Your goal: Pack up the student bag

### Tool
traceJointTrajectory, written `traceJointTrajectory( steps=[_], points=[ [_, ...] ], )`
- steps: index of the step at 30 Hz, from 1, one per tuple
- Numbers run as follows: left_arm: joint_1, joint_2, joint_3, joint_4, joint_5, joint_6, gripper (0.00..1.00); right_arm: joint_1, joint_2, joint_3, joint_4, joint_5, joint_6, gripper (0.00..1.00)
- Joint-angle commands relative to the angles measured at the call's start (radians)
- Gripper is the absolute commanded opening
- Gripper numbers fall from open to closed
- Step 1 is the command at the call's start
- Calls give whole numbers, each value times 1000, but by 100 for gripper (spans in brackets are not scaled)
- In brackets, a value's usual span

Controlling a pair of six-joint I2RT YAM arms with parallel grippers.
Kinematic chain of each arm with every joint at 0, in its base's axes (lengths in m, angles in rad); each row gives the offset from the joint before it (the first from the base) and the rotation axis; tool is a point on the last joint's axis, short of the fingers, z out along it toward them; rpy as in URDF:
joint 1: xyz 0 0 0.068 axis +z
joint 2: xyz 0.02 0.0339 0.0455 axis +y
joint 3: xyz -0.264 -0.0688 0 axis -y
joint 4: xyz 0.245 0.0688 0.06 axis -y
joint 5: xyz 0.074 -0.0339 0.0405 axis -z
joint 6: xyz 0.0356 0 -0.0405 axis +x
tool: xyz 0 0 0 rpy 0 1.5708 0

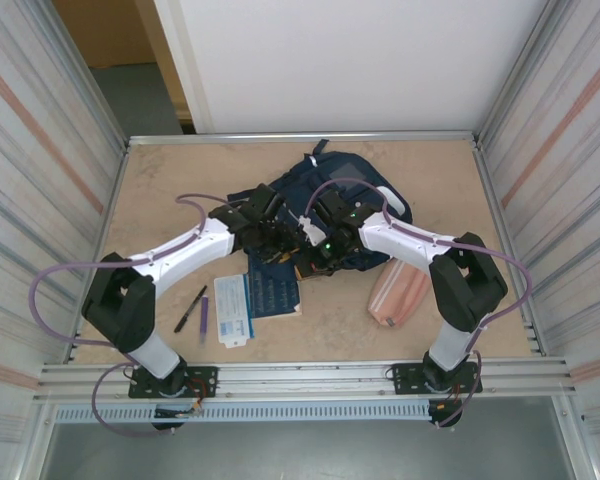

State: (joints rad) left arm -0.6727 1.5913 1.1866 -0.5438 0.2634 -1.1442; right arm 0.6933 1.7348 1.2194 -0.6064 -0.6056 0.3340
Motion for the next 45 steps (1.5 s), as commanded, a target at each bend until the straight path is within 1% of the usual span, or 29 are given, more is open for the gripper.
traceJointTrajectory(
  steps=[1,5,7,10,13,15,20,22,24,29,33,34,35,37,38,39,41,42,43,45],
  points=[
    [11,-122,-12,-46,29,65,38,-16,-48,6,102,-27,19,4],
    [86,-239,-85,-156,-77,120,44,-44,-55,6,103,-65,22,4],
    [138,-309,-166,-159,-107,121,44,-50,-56,12,103,-81,20,4],
    [217,-383,-271,-131,-108,108,43,-53,-54,16,94,-89,10,4],
    [296,-410,-346,-50,-53,94,43,-54,-51,16,91,-98,4,4],
    [343,-395,-360,16,-27,101,43,-52,-46,13,91,-104,-2,4],
    [406,-295,-299,44,6,164,45,-43,-51,6,82,-104,-7,3],
    [411,-264,-275,49,3,191,47,-39,-56,7,78,-104,-10,3],
    [411,-233,-258,64,-9,207,47,-33,-54,12,67,-100,-21,3],
    [409,-154,-252,154,41,188,47,-26,-39,23,63,-101,-24,3],
    [409,-98,-265,226,39,170,47,-17,-31,35,50,-103,-37,4],
    [409,-79,-261,239,53,166,45,-18,-29,34,47,-100,-39,4],
    [409,-62,-251,248,82,169,38,-18,-25,34,42,-97,-39,4],
    [408,-20,-210,212,142,180,19,-23,-13,40,25,-78,-35,3],
    [404,-3,-183,193,167,193,14,-28,-3,47,11,-86,-36,4],
    [398,6,-167,182,183,207,11,-32,4,52,1,-98,-38,4],
    [377,14,-137,142,180,237,8,-46,19,56,-13,-117,-30,4],
    [367,17,-126,123,173,249,5,-50,22,56,-15,-122,-26,4],
    [355,16,-117,106,162,259,0,-52,27,59,-19,-121,-26,4],
    [342,15,-122,100,161,266,0,-53,39,71,-37,-116,-28,4]
  ],
)
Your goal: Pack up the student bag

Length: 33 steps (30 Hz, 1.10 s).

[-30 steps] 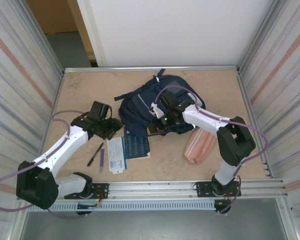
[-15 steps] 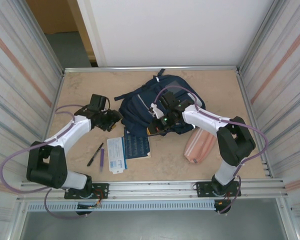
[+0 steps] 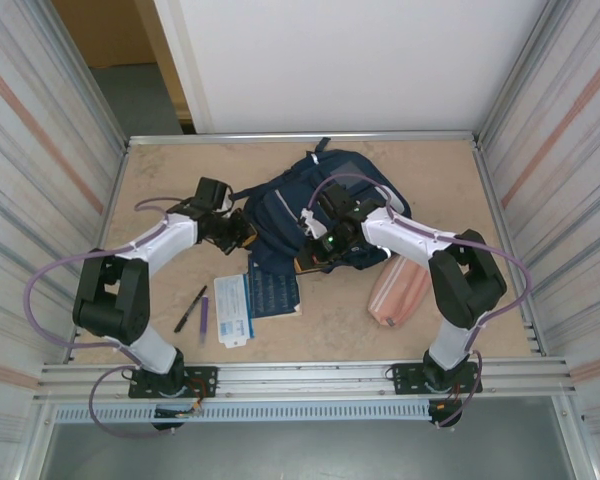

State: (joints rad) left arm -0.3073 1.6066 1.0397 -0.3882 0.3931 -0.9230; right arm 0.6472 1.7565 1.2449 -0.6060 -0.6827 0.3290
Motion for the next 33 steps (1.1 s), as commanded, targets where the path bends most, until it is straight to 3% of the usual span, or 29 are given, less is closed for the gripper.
traceJointTrajectory(
  steps=[1,8,9,10,11,12,15,21,27,29,33],
  points=[
    [-30,-2,18,-54,32,46,0,-6,23,53,-47,-34,-25,4],
    [-38,-54,-27,-83,13,37,0,-6,40,80,-85,-18,-46,5],
    [-38,-63,-33,-87,0,32,8,-7,43,83,-91,-16,-51,5],
    [-38,-75,-43,-87,-19,30,27,-6,43,82,-94,-14,-57,5],
    [-38,-84,-47,-92,-38,31,38,-7,41,83,-97,-12,-59,5],
    [-38,-92,-49,-102,-58,28,46,-5,42,82,-97,-13,-62,5],
    [-38,-96,-49,-101,-71,24,53,-3,44,88,-96,-21,-62,5],
    [-38,-22,-44,-94,-78,24,52,6,44,92,-98,-18,-68,5],
    [-24,51,-73,-48,-71,18,45,5,35,97,-112,-4,-75,4],
    [-21,51,-73,-48,-70,23,40,3,35,97,-113,-2,-76,4],
    [-21,5,-75,-44,-85,41,19,3,40,100,-132,8,-86,5]
  ],
)
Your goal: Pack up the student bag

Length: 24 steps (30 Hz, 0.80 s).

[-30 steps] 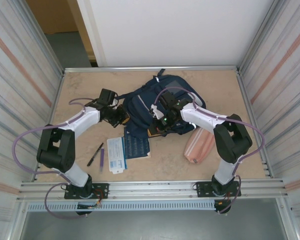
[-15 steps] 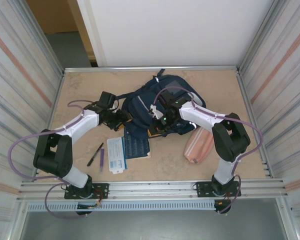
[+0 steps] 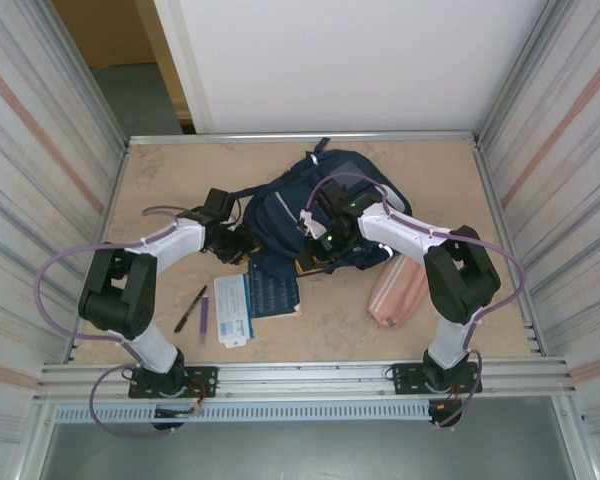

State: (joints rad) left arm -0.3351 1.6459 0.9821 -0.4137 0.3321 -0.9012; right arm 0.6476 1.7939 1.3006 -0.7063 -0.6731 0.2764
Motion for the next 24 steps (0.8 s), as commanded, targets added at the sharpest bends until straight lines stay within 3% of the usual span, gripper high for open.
traceJointTrajectory(
  steps=[1,3,4,8,15,17,20,24],
  points=[
    [6,-47,-19,-16,-21,25,12,3,2,41,-32,1,-32,5],
    [-4,-75,-21,-7,-8,37,1,5,7,37,-25,-14,-14,5],
    [-13,-86,-20,-1,-3,46,0,8,15,39,-19,-34,0,6],
    [-78,-108,-28,38,-6,55,0,46,96,109,-54,-86,33,8],
    [-171,-152,-55,129,-39,-4,0,86,176,236,-88,13,126,9],
    [-179,-164,-51,133,-38,-7,0,86,178,256,-79,53,162,13],
    [-188,-198,-59,131,-50,-9,0,78,160,247,-17,103,242,15],
    [-225,-217,-79,145,-93,-10,0,38,128,212,122,81,355,13]
  ],
)
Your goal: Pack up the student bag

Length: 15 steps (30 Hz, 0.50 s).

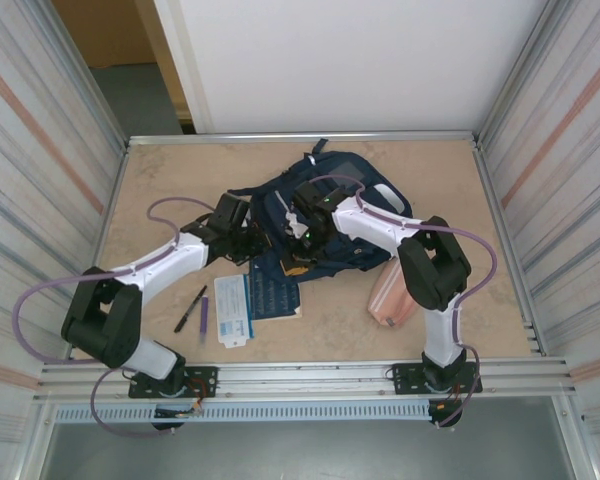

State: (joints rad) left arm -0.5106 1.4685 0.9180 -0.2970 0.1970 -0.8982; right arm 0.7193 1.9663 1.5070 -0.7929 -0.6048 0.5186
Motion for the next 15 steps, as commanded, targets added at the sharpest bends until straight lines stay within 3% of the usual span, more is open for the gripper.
traceJointTrajectory(
  steps=[1,8,12,15],
  points=[
    [-57,-34,-19,36,46,-15,0,-50,-54,7,222,9,124,13],
    [-76,-13,-57,90,37,-44,1,-185,-159,-39,211,-38,73,13],
    [-61,-19,-53,56,19,-1,34,-184,-147,-90,124,-80,-35,17],
    [-42,-59,-67,38,14,27,39,-142,-145,-177,147,-58,-53,19]
  ],
)
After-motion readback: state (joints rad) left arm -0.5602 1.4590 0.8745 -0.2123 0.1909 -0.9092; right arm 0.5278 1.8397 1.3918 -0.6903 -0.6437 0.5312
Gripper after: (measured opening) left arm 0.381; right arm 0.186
